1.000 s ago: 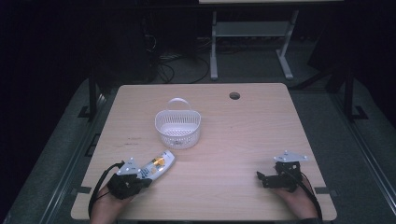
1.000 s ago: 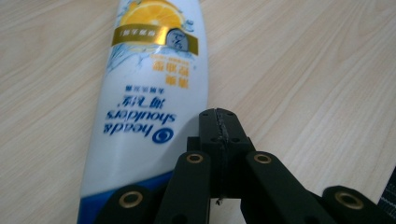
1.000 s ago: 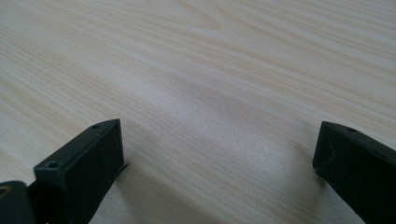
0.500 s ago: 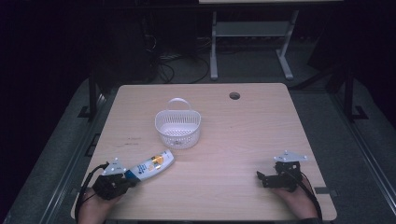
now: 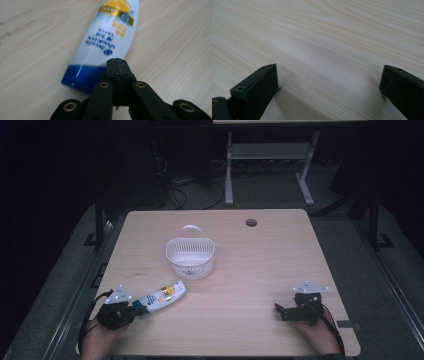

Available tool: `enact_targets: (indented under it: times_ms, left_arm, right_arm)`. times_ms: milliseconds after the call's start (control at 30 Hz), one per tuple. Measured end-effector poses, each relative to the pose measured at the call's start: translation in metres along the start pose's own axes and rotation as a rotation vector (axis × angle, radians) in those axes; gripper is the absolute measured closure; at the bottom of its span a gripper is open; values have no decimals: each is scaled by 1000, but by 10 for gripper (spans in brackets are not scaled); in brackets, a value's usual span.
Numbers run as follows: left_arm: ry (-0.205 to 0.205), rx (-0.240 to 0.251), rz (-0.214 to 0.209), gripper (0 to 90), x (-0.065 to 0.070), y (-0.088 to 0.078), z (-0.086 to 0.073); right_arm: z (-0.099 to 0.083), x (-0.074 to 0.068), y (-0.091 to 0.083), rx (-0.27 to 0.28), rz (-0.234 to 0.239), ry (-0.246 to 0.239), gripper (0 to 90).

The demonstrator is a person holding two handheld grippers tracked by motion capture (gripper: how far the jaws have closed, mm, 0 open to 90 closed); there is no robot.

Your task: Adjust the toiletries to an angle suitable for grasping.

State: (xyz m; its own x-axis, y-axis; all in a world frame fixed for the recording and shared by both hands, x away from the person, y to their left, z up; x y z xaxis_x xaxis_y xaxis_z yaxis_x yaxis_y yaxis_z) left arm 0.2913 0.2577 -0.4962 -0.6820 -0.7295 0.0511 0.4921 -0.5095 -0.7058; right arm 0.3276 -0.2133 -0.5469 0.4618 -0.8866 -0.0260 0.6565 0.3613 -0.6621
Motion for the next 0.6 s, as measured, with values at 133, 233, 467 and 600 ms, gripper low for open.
enact_targets:
  times_ms: [133,233,467,600]
  left_arm:
    - [14,16,-4,899,-4,6,18]
    - [18,27,-8,899,-10,12,30]
    - [39,25,-1,899,-21,30,49]
    - [52,15,2,899,-26,45,62]
  right_arm:
    - [0,0,0,0,0,0,12]
    - [0,0,0,0,0,0,12]
    - [0,0,0,0,0,0,12]
    - [0,0,0,0,0,0,12]
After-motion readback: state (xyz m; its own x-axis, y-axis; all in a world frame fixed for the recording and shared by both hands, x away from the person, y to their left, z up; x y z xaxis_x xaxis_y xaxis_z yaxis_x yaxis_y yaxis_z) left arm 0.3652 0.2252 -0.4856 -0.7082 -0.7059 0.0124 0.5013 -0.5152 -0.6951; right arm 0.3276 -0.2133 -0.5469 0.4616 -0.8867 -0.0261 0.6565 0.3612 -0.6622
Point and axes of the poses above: each handheld gripper's, and its own axes: y roughly forward along the jaws, z roughly out of its top, x roughly to its right, the point moved 9 cm from there along y, roughly forward along the jaws, and after that the axes turned 4 degrees about x, right-handed, at the moved point
